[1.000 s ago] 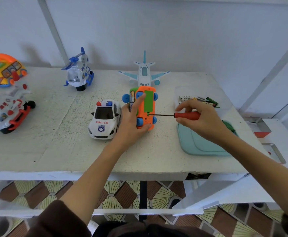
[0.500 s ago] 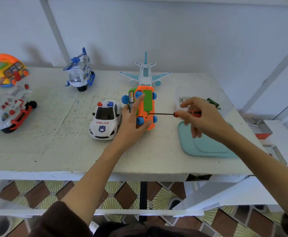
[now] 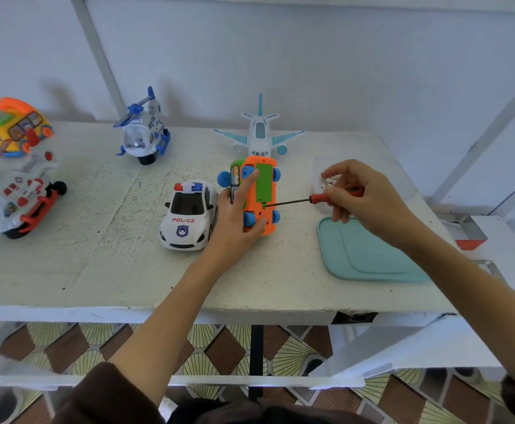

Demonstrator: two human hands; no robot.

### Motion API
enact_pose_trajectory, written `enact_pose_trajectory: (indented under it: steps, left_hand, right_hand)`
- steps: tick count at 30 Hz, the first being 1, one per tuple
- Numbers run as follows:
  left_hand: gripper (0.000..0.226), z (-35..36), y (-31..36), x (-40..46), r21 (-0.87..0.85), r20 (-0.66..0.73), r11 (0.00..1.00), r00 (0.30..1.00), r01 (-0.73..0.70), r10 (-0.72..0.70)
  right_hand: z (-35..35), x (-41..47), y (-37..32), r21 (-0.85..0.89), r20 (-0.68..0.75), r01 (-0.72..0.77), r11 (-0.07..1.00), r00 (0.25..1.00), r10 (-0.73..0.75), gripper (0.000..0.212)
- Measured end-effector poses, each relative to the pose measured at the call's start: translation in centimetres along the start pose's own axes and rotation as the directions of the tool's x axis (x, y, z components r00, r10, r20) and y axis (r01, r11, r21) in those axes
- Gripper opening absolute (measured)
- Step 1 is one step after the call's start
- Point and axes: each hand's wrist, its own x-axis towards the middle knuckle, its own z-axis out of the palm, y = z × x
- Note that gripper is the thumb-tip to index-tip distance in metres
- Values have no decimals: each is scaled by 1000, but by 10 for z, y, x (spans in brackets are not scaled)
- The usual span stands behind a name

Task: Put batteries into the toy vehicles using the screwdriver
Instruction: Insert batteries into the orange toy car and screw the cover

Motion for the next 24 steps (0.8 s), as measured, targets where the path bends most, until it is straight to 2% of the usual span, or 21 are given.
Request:
enact_pose_trajectory:
  steps: [2,3,5,7,10,13,17,19,24]
  left_hand:
    - [68,0,1,0,3,-8,1000,1000,3,-3]
    - [68,0,0,0,7,-7,1000,1000,4,-4]
    - [68,1,0,0,9,-7,1000,1000,1,-1]
    - [65,2,0,0,44,-8,999,1000,-18,19]
    - [66,3,1,1,43,-15,999,1000,-9,9]
    - [69,2,0,2,53,-14,998,1000,-19,20]
    - [68,1,2,1,50,-31,999,999,-12,13]
    - [70,0,2,2,46,-31,999,1000,7,-5]
    - [73,-2,2,2,40,-31,999,999,13,-12]
  right_hand:
    - [-2,-1,3,64,38,-2,998,999,-1,36]
    - [-2,-1,3,100,57,-33,994,998,27,38]
    - [-1,0,1,192,89,-151,970,987,136,24]
    - [-2,2,2,116,88,-195,974,979,186,23]
    - [-4,0,1,8,64,-53,999,997,53,3]
    - [-5,-4,0,-5,89,38,999,995,-38,31]
    - [-2,-1,-3,-99,108,-20,995,994,30,19]
    - [0,1,-1,-126,98,-49,991,993,61,24]
    - [-1,-1,5,-51,119,26,998,993,-20,11]
